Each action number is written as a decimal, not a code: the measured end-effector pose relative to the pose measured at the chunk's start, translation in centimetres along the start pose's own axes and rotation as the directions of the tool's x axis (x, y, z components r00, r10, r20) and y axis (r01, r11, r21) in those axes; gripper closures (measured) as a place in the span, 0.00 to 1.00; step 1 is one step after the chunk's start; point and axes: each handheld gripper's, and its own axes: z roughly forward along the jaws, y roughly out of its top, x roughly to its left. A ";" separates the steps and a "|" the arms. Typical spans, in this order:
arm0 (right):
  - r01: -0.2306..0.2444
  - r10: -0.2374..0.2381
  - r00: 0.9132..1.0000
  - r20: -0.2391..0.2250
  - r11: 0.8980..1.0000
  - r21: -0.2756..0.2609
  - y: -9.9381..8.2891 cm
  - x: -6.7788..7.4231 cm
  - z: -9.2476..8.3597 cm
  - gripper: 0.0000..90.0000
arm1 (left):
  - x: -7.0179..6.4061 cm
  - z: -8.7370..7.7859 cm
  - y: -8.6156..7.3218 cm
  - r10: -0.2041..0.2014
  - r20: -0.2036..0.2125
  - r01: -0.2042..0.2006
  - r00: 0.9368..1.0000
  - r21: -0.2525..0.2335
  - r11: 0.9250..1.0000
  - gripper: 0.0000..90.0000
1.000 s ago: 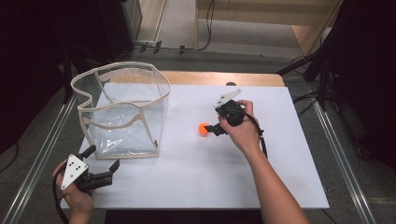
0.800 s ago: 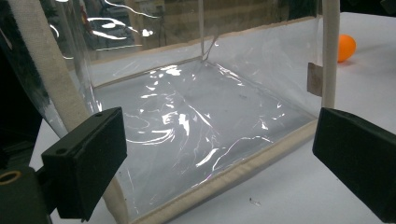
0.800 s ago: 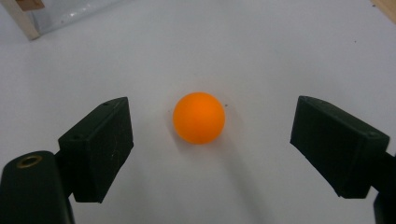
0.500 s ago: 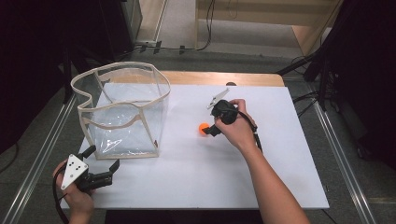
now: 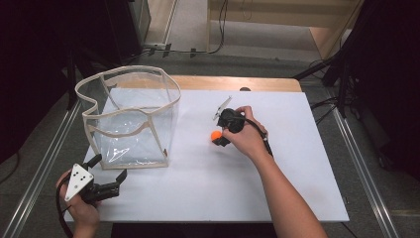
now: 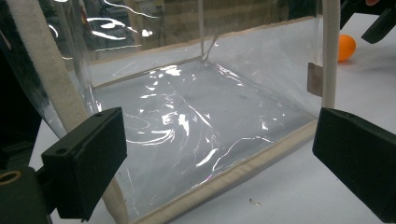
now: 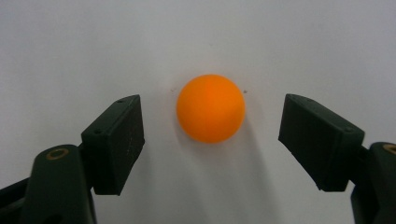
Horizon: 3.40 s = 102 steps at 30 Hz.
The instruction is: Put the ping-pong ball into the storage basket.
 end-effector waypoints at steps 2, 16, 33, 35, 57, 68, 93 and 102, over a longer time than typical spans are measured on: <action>-0.009 0.009 1.000 -0.002 1.000 0.003 0.0 -0.1 0.2 0.25 | 0.0 0.0 0.0 -0.003 0.000 0.003 1.000 -0.004 1.000 0.04; 0.035 -0.035 0.999 -0.005 0.997 0.075 1.1 0.0 1.6 0.33 | 0.1 -0.1 0.0 -0.008 -0.002 0.008 1.000 -0.006 1.000 0.04; 0.045 -0.045 0.999 -0.006 0.991 0.125 1.7 -0.3 2.6 0.42 | 0.1 -0.1 0.0 -0.010 0.002 0.010 1.000 -0.009 1.000 0.04; 0.049 -0.049 0.999 -0.004 0.990 0.133 1.7 -0.3 2.9 0.44 | 0.1 -0.1 0.0 -0.011 0.003 0.011 1.000 -0.009 1.000 0.04; 0.038 -0.032 0.998 -0.054 0.994 0.105 2.0 -0.5 2.2 0.53 | 0.1 0.0 0.0 -0.006 0.005 0.006 1.000 -0.006 1.000 0.04; 0.051 -0.044 0.996 -0.072 0.994 0.095 2.7 -0.5 1.5 0.53 | 0.1 0.0 0.0 -0.006 0.005 0.006 1.000 -0.004 1.000 0.04; 0.094 -0.088 0.993 -0.076 0.993 0.072 5.9 -0.2 -1.1 0.53 | 0.1 0.0 0.0 -0.009 0.006 0.010 1.000 -0.006 1.000 0.04; 0.099 -0.093 0.992 -0.080 0.992 0.080 6.9 -0.3 -2.1 0.53 | 0.0 0.0 0.0 -0.009 0.007 0.009 1.000 -0.008 1.000 0.04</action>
